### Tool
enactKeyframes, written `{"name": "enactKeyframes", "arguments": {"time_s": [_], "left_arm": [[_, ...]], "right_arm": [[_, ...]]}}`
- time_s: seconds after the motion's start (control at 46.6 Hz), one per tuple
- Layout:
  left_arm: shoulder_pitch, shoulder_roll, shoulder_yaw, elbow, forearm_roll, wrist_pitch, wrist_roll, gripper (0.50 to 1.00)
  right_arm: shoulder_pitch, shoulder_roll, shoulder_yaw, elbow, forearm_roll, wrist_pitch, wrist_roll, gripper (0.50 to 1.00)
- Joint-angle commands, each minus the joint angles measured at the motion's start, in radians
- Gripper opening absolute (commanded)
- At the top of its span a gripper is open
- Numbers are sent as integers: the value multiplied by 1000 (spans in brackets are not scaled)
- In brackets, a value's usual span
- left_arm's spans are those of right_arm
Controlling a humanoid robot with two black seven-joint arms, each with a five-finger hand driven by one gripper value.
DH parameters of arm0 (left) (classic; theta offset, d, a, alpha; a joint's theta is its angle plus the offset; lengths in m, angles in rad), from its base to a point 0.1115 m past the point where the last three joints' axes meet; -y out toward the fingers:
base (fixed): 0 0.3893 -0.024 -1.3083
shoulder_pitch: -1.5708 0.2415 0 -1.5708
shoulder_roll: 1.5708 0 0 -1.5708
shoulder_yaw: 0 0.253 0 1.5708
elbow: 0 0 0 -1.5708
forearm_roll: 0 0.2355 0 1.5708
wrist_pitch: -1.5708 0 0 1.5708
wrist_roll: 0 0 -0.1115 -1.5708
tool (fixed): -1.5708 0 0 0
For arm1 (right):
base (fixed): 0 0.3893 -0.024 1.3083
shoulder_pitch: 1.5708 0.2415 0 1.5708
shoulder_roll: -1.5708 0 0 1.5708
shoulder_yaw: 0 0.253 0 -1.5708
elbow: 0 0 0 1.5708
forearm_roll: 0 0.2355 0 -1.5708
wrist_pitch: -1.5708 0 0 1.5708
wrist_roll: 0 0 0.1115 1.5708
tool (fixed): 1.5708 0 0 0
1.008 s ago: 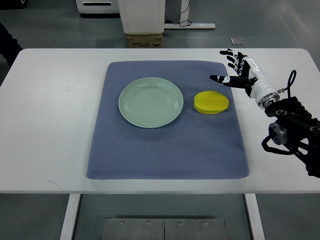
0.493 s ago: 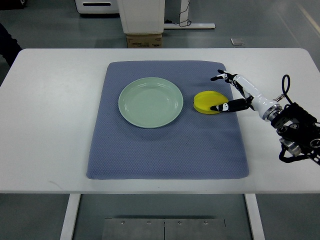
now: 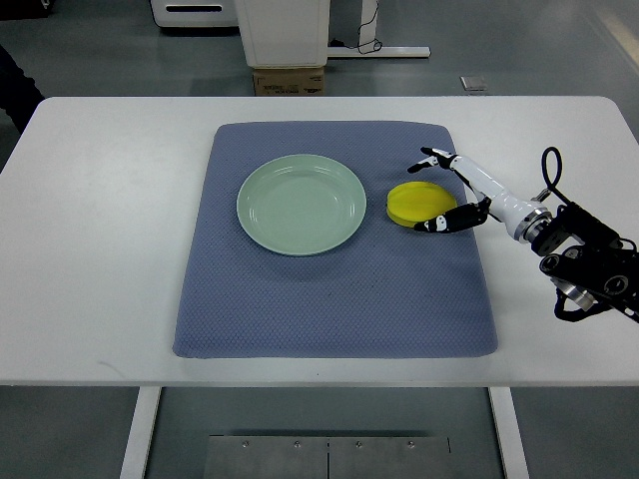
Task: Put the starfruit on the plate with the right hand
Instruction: 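Lower the right hand onto the yellow starfruit, fingers around it, then close the right hand fingers to grasp the starfruit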
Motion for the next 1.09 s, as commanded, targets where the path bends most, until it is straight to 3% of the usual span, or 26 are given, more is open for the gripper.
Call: {"name": "enactKeyframes", "arguments": {"time_s": [0.0, 0.515, 0.751, 1.073], "left_arm": [[0, 0, 0, -1, 0, 0, 0, 1000], [0, 0, 0, -1, 0, 0, 0, 1000], [0, 0, 0, 1, 0, 0, 0, 1000], [0, 0, 0, -1, 0, 0, 0, 1000]], "right_arm": [[0, 0, -1, 0, 0, 0, -1, 1000], [2, 0, -44, -3, 0, -29, -4, 981], [2, 2, -45, -3, 0, -29, -4, 901], [0, 6, -45, -8, 2, -28, -4, 734]]}}
